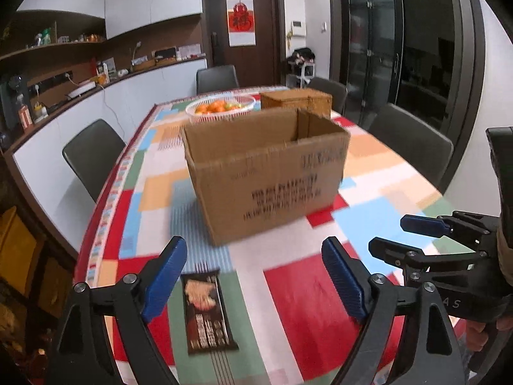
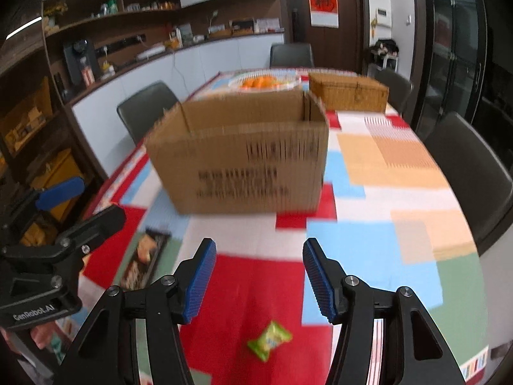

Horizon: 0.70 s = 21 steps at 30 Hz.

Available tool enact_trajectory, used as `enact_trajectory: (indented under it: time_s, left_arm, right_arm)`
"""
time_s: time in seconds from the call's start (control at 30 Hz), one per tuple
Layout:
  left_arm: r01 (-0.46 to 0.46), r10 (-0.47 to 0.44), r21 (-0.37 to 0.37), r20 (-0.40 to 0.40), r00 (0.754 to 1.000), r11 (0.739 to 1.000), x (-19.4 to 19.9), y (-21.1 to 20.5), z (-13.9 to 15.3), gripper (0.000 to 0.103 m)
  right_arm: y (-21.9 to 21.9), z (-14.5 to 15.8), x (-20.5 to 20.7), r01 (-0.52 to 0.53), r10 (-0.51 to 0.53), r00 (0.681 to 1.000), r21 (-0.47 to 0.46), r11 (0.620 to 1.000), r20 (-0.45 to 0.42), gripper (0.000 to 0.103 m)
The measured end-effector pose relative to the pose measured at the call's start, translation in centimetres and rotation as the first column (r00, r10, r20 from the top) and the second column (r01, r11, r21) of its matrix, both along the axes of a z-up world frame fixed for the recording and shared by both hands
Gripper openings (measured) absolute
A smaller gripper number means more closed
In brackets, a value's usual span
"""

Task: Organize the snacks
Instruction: 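Lower the right tool onto the green candy while the left tool lowers onto the dark cracker bag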

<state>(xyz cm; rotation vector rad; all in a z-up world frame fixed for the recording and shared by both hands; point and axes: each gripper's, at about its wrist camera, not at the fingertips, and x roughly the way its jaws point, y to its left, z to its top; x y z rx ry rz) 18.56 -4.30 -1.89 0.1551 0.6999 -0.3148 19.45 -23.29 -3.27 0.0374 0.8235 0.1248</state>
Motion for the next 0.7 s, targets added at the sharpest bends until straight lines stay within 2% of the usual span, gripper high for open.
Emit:
enact_trajectory:
  time_s: [0.23, 0.5, 0.7]
  left_arm:
    - [0.014, -0.011, 0.052, -0.063, 0.998, 0.999, -1.1, -0.4, -3.2, 0.087]
    - [0.032, -0.02, 0.099, -0.12, 0.993, 0.995, -1.5, -0.9, -6.0, 0.087]
    - [0.025, -0.006, 0.12, -0.149, 0.989, 0.992, -1.0, -0.9, -7.6, 0.087]
  right_arm:
    - [-0.5, -3.6, -2.0, 0.005, -0.005, 0.992, 0.001, 1.0, -0.123, 0.057]
    - [-0.9, -7.7, -3.2, 0.018, -0.006, 0.966, 0.044, 0.999, -0.258, 0.057]
    - [-1.0, -9.4, -2.7, 0.03, -0.013, 0.953, 0.053, 0.998, -0.303, 0.057]
